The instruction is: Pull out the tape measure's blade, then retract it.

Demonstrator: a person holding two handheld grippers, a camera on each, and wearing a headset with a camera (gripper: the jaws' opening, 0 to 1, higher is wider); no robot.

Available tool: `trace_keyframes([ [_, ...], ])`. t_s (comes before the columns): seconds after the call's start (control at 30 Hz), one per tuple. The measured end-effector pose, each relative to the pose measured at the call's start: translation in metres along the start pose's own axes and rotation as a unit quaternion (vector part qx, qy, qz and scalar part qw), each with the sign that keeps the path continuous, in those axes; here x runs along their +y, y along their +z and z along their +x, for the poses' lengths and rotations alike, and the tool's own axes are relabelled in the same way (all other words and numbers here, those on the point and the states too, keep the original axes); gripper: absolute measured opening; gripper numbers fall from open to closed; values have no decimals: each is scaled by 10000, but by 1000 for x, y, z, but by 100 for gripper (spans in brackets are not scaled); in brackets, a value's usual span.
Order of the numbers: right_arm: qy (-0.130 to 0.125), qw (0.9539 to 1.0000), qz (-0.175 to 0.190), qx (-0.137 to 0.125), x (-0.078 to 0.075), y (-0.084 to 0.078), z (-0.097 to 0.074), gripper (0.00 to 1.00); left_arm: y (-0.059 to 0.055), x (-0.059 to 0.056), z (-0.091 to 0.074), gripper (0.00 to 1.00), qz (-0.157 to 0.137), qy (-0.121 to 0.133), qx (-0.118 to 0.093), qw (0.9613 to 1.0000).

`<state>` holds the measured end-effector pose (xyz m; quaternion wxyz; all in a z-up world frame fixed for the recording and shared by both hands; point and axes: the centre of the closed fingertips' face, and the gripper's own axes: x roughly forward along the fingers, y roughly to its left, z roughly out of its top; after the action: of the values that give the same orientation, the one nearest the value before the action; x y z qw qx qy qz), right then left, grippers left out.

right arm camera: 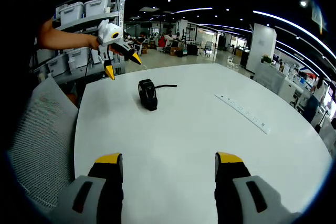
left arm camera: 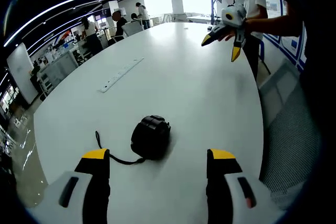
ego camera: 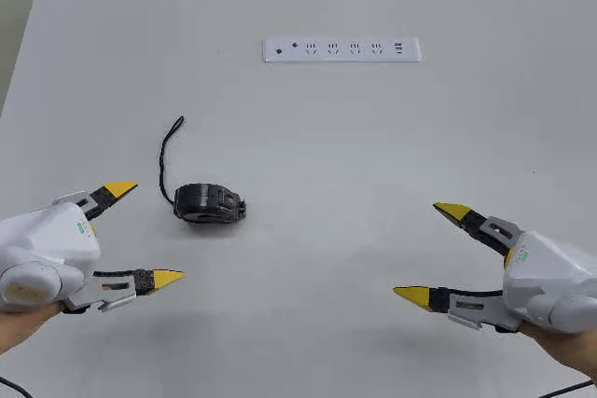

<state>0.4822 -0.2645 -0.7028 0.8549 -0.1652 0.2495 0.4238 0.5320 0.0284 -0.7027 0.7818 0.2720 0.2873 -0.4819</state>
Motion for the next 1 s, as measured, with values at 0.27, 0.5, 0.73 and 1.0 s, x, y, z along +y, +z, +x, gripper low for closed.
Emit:
trace_keyframes([
  [0.27, 183, 9996, -188, -37, -3, 4, 20, 65, -4, 5, 11, 66, 308, -257, 126, 9991],
  [0.5, 381, 9988, -313, -51, -2, 8, 38, 61, -6, 9, 23, 60, 581, -453, 252, 9970],
  [0.73, 621, 9969, -444, -177, 2, 10, 54, 56, -5, 10, 31, 54, 884, -722, 345, 9929],
  [1.0, 789, 9947, -611, -250, 4, 16, 76, 50, -16, 9, 44, 49, 1306, -956, 567, 9852],
])
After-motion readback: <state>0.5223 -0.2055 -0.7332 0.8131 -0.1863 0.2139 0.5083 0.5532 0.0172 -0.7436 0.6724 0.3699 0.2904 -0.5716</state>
